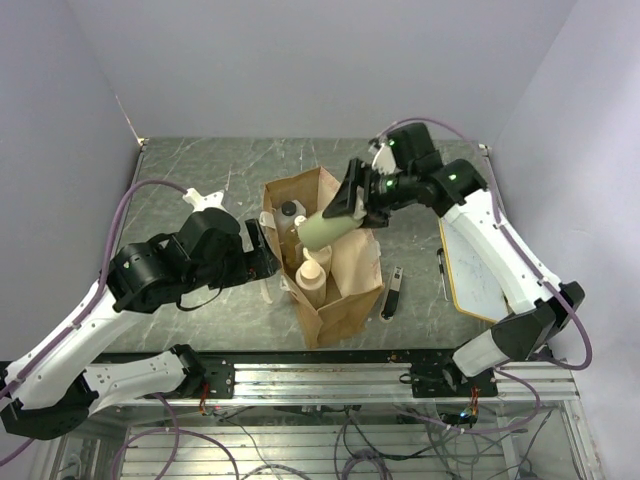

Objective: Take the personal care products out of the canvas bag

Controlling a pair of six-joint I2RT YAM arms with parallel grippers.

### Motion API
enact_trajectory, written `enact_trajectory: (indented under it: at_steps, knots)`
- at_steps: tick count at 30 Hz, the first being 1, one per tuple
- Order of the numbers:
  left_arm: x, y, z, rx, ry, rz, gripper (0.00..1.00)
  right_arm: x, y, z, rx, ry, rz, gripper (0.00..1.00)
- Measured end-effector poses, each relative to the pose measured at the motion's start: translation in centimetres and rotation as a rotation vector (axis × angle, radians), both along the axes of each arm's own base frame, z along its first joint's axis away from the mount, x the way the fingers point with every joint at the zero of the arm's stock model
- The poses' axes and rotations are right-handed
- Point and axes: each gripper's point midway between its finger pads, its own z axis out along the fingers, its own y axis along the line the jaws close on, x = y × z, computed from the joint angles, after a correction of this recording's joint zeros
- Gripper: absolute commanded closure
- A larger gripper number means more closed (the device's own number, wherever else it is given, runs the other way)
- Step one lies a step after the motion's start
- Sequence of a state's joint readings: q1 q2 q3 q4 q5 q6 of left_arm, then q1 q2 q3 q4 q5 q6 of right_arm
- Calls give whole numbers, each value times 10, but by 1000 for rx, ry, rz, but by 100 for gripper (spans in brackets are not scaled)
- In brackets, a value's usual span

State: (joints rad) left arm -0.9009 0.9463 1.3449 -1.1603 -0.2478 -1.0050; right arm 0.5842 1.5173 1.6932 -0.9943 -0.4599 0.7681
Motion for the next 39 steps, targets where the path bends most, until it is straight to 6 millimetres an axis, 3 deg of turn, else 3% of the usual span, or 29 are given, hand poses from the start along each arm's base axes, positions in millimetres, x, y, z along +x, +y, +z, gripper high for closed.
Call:
enact_trajectory:
  at_steps: [4,9,13,16,19,25,29,34,39]
  knots:
    - [7,0,7,16,-28,10,2,25,-13,44,111,-63,-56,100]
    - [16,2,16,44,-73,16,2,54,-33,84,202,-167,-119,100]
    - [25,2,26,74,-117,16,4,75,-54,95,190,-242,-163,100]
    - [38,-1,40,117,-172,5,4,99,-75,89,128,-300,-214,100]
    - [54,-4,55,180,-236,-10,5,128,-96,69,28,-339,-265,100]
    - [107,-8,89,298,-358,-4,5,183,-132,-1,-242,-340,-326,100]
    - [143,5,84,393,-360,15,5,207,-149,-51,-402,-306,-325,100]
    - [184,36,66,511,-313,53,5,238,-161,-108,-546,-246,-297,100]
    - [214,55,59,553,-297,78,5,271,-164,-140,-619,-226,-285,100]
